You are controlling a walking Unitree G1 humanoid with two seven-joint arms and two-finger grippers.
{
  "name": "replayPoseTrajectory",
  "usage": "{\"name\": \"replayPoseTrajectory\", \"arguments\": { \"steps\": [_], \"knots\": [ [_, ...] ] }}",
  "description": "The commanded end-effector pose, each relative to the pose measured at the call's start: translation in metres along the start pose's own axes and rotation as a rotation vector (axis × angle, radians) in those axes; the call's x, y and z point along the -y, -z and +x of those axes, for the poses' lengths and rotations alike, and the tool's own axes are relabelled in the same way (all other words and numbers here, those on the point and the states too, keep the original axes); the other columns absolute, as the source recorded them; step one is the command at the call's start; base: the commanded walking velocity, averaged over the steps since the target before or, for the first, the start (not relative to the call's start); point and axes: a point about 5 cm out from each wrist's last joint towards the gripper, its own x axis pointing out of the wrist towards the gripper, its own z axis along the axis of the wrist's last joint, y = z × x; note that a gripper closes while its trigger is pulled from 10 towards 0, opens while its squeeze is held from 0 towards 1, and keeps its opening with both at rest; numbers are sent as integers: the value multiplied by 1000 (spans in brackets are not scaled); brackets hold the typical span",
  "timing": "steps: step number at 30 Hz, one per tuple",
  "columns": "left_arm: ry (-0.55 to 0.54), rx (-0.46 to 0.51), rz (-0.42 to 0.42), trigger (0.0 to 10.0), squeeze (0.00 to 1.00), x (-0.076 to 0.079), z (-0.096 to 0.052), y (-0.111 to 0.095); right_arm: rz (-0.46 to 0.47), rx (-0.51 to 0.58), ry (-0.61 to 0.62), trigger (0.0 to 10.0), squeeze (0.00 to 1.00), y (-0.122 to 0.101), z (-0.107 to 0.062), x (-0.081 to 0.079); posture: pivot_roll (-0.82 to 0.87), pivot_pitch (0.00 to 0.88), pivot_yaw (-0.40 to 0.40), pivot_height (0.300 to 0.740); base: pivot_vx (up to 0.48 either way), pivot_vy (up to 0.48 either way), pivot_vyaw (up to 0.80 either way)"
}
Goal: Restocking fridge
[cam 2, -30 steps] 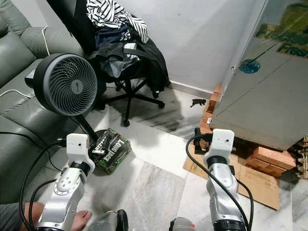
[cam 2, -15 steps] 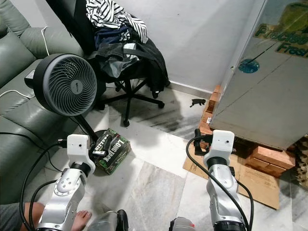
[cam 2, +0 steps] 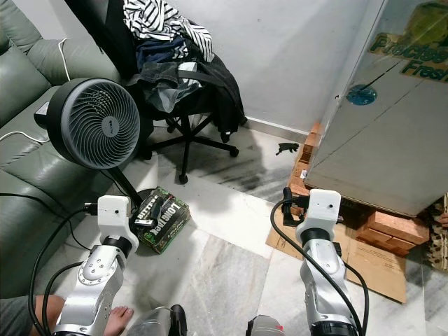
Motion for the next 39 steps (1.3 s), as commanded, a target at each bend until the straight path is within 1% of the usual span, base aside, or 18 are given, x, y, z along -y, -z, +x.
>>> {"name": "replayPoseTrajectory", "arguments": {
  "steps": [1,10,21,23,24,25,26,28,32,33,35,36,39],
  "knots": [
    [5,-7,12,10000,0,-1,0,2,3,10,8,10000,0,-2,0,1,-59,100,66,740,0,0,0],
    [1,0,11,10000,0,0,2,0,6,20,4,10000,0,-5,2,0,-72,99,64,740,0,0,0],
    [9,12,19,10000,0,-1,9,-5,13,57,28,10000,0,-14,5,4,-98,118,90,740,0,0,0],
    [14,10,16,10000,0,-1,10,-5,10,64,39,10000,0,-16,4,7,-138,127,109,740,0,0,0],
    [21,6,14,10000,0,0,12,-5,7,72,49,10000,0,-18,2,9,-168,133,132,740,0,0,0],
    [31,3,14,10000,0,0,12,-5,8,79,58,10000,0,-19,1,11,-168,133,132,740,0,0,0],
    [54,0,21,10000,0,2,15,-5,14,94,82,10000,0,-23,-2,15,-191,140,157,740,0,0,0],
    [72,-2,27,10000,0,3,17,-6,15,103,99,10000,0,-24,-5,18,-204,140,170,740,0,0,0],
    [91,-3,32,10000,0,5,23,-8,10,106,123,10000,0,-24,-7,22,-219,144,183,740,0,0,0],
    [106,-1,34,10000,0,7,25,-9,12,108,145,10000,0,-24,-9,27,-227,143,191,740,0,0,0],
    [106,-1,34,10000,0,7,25,-9,12,108,145,10000,0,-24,-9,27,-227,143,191,740,0,0,0],
    [124,2,36,10000,0,10,28,-11,11,112,157,10000,0,-26,-11,31,-242,148,198,740,0,0,0],
    [135,7,36,10000,0,12,32,-15,10,114,161,10000,0,-28,-11,32,-246,156,201,740,0,0,0]
  ]
}}
